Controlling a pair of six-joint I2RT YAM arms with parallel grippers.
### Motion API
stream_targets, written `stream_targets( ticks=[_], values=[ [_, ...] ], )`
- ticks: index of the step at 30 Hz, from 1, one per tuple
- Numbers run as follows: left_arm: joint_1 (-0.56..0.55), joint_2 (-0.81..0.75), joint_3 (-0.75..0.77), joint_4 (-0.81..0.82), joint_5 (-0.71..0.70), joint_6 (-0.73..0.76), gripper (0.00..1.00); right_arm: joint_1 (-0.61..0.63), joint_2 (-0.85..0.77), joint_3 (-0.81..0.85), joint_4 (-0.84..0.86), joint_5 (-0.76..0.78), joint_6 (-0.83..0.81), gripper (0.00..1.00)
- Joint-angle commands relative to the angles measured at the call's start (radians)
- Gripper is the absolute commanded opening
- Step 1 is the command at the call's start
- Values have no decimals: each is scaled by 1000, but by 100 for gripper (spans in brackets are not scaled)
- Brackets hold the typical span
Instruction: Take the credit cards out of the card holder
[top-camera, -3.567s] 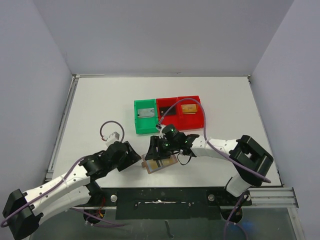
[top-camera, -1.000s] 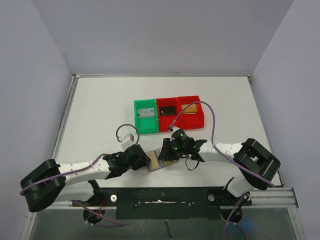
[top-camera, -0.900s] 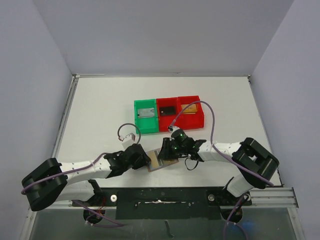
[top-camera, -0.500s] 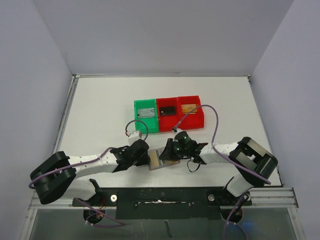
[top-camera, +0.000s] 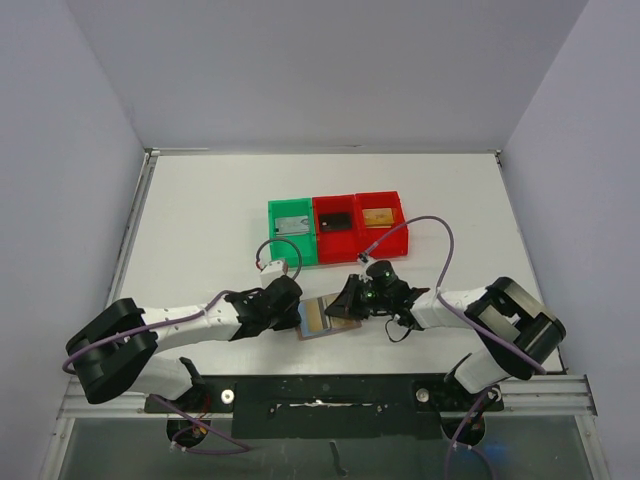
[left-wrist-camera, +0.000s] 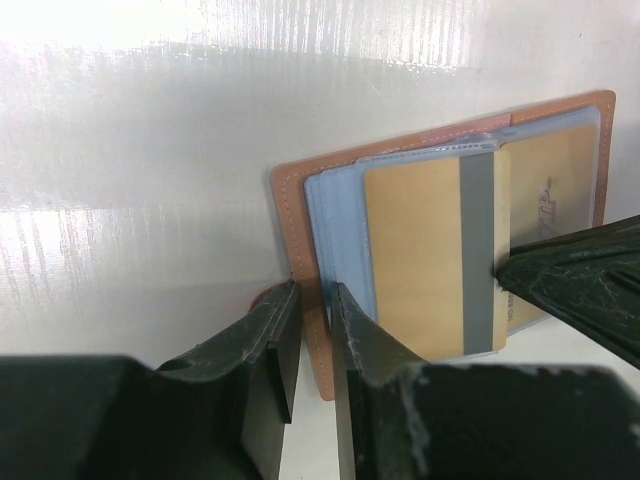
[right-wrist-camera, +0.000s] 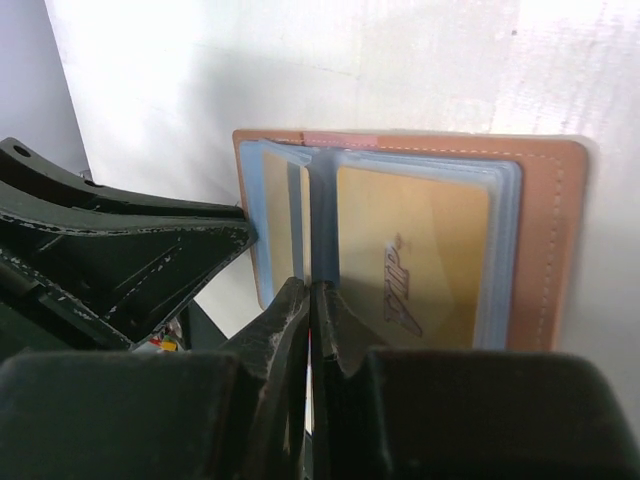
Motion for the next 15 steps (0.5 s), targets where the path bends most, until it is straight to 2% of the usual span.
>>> stream_targets(
  ticks=[1, 15],
  values=[
    [10, 82, -33, -52, -21, 27, 15, -14, -39, -16, 67, -50, 6, 0],
    [10, 72, -43, -3, 13, 38, 14, -29, -30, -71, 142, -33, 44, 4]
  ],
)
